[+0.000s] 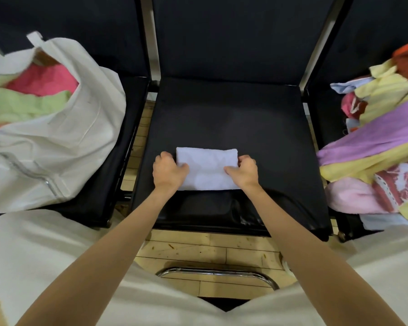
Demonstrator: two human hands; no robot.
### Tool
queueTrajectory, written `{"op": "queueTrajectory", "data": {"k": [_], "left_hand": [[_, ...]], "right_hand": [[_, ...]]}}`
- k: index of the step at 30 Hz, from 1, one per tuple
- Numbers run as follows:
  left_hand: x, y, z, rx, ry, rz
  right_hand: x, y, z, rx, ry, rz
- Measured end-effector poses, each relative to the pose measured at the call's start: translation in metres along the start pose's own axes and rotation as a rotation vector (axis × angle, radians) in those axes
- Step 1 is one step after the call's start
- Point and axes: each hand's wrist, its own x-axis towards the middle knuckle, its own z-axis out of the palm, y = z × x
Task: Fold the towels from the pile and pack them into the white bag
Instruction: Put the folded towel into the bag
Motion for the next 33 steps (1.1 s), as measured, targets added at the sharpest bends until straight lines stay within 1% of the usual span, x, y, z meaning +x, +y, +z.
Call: {"op": "queueTrajectory", "data": {"k": [3, 6, 8, 12, 14, 16, 19, 21, 26, 31, 33], "left_hand": [[-0.006, 0.005, 0.003, 0.229, -0.034, -0.017], [-0.014, 0.005, 0.005, 0.293, -0.046, -0.022], [-0.021, 0.001, 0.004, 0.219, -0.021, -0.012], [-0.026, -0.005, -0.023, -0.072, -0.003, 0.001], [-0.023, -0.008, -0.055, -0.144, 0.070, 0.038], [-0.017, -0.010, -0.095, -0.179, 0.190, 0.115], [-0.007, -0.016, -0.159, -0.201, 0.363, 0.222], [-0.001, -0.024, -0.200, -0.200, 0.443, 0.267], [0.030, -0.054, -0.275, -0.126, 0.552, 0.291], [0.080, -0.072, -0.336, -0.170, 0.632, 0.239], [0.099, -0.080, -0.354, -0.183, 0.667, 0.235]], "right_hand": [[0.001, 0.001, 0.002, -0.090, -0.006, 0.020], [-0.005, 0.001, 0.002, -0.107, -0.011, 0.009], [-0.015, -0.001, 0.004, -0.089, 0.003, -0.023], [-0.032, -0.022, 0.007, 0.067, 0.004, -0.089], [-0.041, -0.047, 0.016, 0.183, 0.010, -0.126], [-0.051, -0.080, 0.030, 0.307, -0.007, -0.161], [-0.067, -0.132, 0.053, 0.441, -0.080, -0.244], [-0.079, -0.163, 0.067, 0.498, -0.124, -0.312], [-0.093, -0.237, 0.095, 0.470, -0.171, -0.518], [-0.087, -0.315, 0.127, 0.355, -0.181, -0.716], [-0.087, -0.340, 0.141, 0.302, -0.178, -0.763]]}}
